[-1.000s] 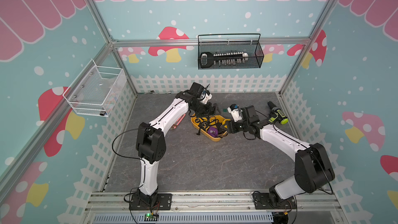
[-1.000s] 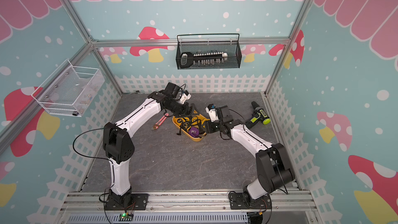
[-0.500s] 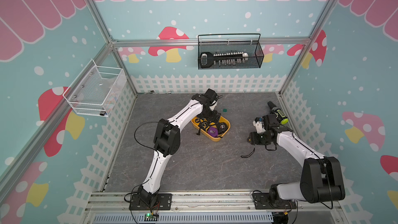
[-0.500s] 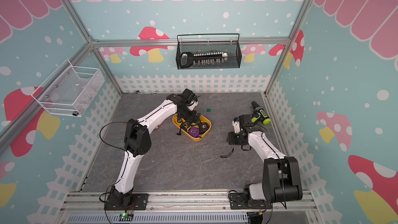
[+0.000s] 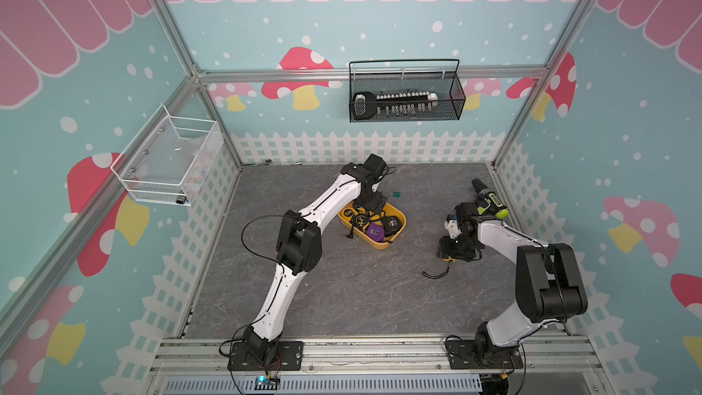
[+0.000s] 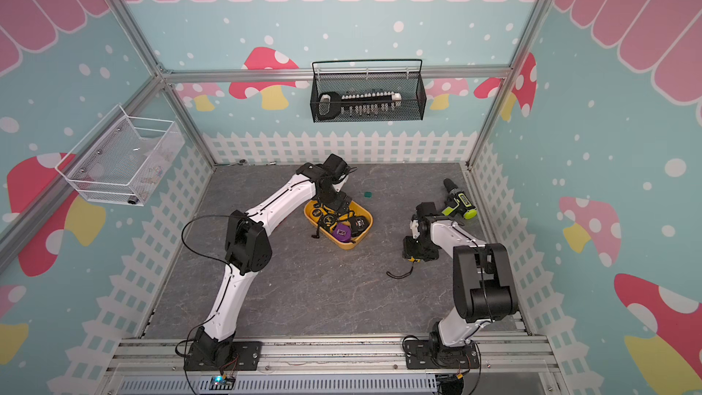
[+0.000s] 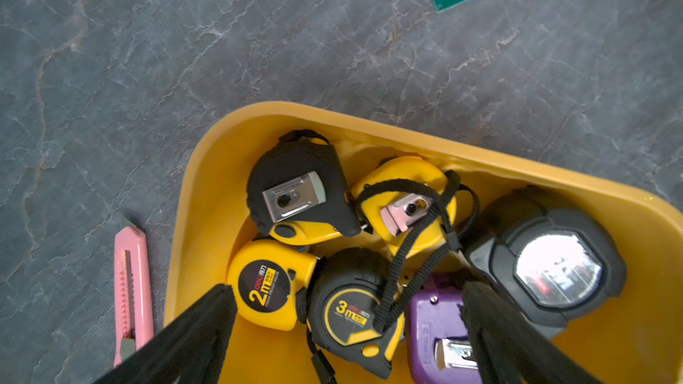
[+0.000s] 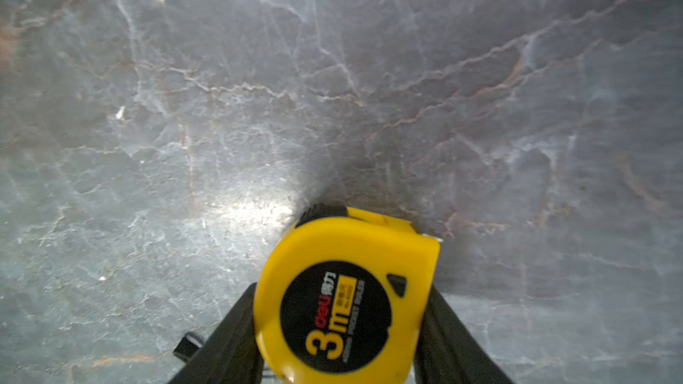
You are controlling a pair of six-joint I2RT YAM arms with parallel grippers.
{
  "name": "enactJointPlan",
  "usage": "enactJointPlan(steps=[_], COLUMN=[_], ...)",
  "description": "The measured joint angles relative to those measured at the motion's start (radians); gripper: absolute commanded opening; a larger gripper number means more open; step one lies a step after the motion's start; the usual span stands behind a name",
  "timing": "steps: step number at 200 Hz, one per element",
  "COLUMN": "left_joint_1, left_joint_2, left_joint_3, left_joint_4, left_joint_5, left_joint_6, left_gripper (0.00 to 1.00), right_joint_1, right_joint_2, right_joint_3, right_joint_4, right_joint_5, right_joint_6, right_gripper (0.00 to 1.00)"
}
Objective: Take the tape measure out of the storage box
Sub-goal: Place the tape measure at the center of the board, then pick up the tape measure from the storage box.
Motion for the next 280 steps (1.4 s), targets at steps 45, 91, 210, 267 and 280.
enactJointPlan(steps=[45,91,210,267,280], left_joint_1=[-0.081,-0.131,-0.106,-0.097,-0.093], left_joint_2=[0.0,0.034,0.153,0.168,0.169], left_joint_3=[0.0,0.006,0.095,0.066,0.056], left_joint_4=[-0.005,-0.022,-0.012,0.073,0.079], left_joint_5=[0.026,0.067,0.195,0.234,0.235], left_joint_6=[0.034,0.032,-0.081,-0.098,-0.097], left_gripper=[0.99,0.99,0.98,0.91,0.9], right_joint_1=[-0.012,-0.029,-0.029,-0.029,-0.029], right_joint_2=[0.048,0.038,-0.087,-0.079,-0.076], right_joint_3=[0.058,0.061,0.076,0.084,0.092], right_joint_4=[-0.053,-0.072,-0.097,-0.097,-0.097], right_joint_5=[0.042,0.05,0.045,0.018,0.011], right_joint_6=[0.002,0.002,-0.03,-0.033,-0.034], right_gripper=[0.61,0.88,0.95,0.97,0.98])
